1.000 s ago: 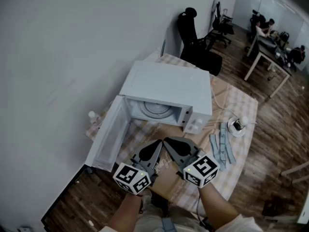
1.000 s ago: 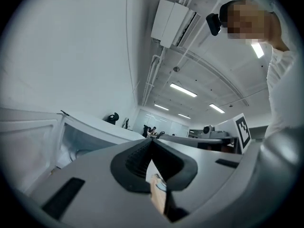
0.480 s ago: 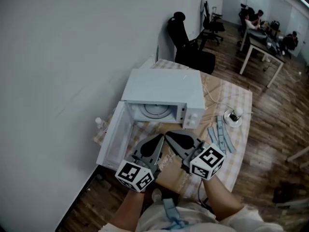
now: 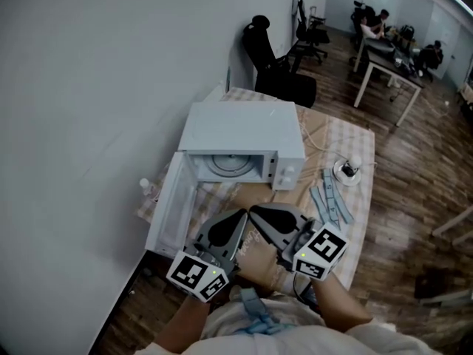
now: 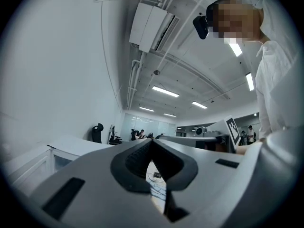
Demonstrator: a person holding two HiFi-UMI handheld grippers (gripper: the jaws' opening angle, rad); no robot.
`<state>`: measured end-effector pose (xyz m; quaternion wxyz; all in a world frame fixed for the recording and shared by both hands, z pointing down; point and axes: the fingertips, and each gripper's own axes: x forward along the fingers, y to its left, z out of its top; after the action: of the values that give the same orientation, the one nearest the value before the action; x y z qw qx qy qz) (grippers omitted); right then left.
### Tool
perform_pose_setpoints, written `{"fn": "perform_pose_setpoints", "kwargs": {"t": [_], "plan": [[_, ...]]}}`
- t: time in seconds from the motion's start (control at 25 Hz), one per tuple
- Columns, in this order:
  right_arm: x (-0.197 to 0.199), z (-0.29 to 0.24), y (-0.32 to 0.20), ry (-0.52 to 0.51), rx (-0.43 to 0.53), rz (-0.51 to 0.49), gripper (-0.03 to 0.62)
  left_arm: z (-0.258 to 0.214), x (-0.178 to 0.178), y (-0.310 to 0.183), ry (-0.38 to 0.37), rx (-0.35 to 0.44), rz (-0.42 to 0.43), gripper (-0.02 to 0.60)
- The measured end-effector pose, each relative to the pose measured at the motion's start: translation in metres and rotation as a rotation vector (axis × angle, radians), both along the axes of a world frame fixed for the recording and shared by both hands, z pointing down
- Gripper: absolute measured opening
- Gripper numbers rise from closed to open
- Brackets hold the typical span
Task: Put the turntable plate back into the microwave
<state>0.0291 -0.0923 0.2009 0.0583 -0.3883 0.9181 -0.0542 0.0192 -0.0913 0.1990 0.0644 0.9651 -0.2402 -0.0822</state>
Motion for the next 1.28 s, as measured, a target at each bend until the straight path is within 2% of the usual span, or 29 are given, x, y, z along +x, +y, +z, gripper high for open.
{"fn": "perform_pose_setpoints", "kwargs": {"t": [0.52,0.64,0.84,1.28], "plan": [[-0.03,-0.007,-0.008,-0.009,0.027,0.04,0.04,-0.008,-0.031,-0.01,0.026,0.006,0.06,0.0],[-0.035,-0.008,-0.012,-0.009,0.026,0.04,0.04,-0.012,-0.035,-0.018,0.037,0.013,0.051,0.0],[-0.032,-0.005,-0.02,-0.015,0.006,0.066,0.04,-0.01,-0.032,-0.029,0.018,0.031,0.051,0.0],[-0.029,0.002,-0.032,0.004,-0.054,0.065,0.031,-0.001,-0.026,-0.041,0.015,0.008,0.076,0.0]]}}
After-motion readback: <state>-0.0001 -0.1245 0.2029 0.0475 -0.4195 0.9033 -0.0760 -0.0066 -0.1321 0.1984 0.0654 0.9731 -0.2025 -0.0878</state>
